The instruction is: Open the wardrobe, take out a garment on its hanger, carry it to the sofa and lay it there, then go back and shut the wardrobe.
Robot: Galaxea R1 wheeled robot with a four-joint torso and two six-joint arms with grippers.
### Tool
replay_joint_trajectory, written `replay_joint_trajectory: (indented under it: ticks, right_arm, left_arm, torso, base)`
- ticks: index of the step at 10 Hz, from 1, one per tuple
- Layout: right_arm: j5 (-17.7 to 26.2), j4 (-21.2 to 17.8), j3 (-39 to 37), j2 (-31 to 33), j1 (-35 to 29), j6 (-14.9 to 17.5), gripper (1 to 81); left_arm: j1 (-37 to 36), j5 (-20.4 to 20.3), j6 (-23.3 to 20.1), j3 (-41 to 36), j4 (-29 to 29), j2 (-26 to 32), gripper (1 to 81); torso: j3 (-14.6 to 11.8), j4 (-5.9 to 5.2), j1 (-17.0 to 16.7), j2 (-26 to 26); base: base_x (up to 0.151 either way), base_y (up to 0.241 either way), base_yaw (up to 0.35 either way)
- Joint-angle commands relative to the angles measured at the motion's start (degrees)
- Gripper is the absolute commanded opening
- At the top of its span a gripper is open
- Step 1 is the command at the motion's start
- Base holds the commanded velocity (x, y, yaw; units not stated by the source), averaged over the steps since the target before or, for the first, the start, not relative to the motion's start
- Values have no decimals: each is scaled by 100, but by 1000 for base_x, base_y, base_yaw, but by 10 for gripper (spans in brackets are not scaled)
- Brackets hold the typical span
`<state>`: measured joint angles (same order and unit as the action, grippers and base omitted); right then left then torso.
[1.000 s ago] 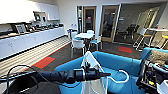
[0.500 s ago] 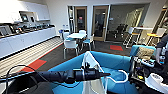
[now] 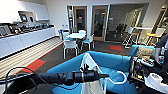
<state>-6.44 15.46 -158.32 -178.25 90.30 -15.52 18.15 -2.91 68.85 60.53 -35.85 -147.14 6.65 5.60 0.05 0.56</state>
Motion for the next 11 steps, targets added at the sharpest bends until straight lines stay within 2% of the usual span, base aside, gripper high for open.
replay_joint_trajectory:
  ticks: [1, 9, 11]
  right_arm:
    - [275, 35, 65, -55, -156, 23, 811]
    - [275, 36, 65, -55, -156, 23, 811]
    - [275, 36, 65, -55, -156, 23, 811]
  left_arm:
    - [-897, -183, -126, -225, -281, -26, 10]
    - [-826, -69, -126, -234, -308, -62, 10]
    - [-834, 10, -126, -216, -335, -158, 10]
  torso:
    - [0, 0, 0, 0]
    - [0, 0, 0, 2]
    - [-2, 0, -5, 4]
  base:
    - [0, 0, 0]
    - [0, 0, 0]
    - [78, 0, 0]
